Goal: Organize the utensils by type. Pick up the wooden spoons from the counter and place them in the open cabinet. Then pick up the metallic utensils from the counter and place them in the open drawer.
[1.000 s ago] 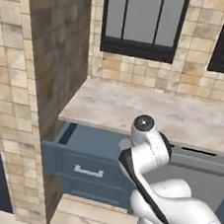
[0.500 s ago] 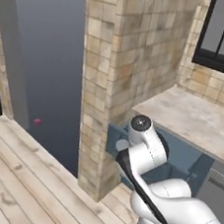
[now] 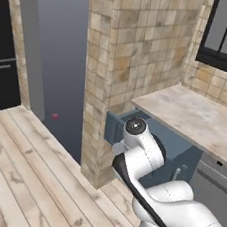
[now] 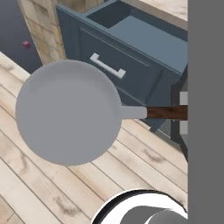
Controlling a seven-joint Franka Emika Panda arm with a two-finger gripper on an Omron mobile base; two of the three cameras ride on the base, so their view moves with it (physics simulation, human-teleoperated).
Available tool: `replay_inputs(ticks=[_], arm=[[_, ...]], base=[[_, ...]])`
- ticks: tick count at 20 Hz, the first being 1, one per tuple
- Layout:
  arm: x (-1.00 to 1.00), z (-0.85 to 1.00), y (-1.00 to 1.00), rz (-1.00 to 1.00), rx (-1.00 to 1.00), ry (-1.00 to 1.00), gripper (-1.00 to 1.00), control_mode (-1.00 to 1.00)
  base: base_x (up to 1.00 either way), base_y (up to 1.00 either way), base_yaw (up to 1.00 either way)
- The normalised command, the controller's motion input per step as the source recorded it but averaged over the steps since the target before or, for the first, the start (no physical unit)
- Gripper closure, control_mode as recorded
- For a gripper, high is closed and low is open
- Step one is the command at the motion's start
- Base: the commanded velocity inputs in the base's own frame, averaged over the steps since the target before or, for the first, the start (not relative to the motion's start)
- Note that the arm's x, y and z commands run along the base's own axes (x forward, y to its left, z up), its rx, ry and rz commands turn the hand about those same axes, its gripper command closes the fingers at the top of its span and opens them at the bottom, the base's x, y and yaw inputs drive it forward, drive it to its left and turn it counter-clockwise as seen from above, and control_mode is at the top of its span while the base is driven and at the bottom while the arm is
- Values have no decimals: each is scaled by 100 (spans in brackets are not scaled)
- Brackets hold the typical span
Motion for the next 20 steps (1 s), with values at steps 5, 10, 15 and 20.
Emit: replay_inputs(ticks=[5,10,15,20], arm=[[0,0,0,0,0,0,100,100],[0,0,0,0,0,0,100,100],[0,0,0,0,0,0,100,100],[0,0,0,0,0,0,100,100]], base=[[25,-53,10],[6,-72,18],[-3,-71,10],[31,-41,5]])
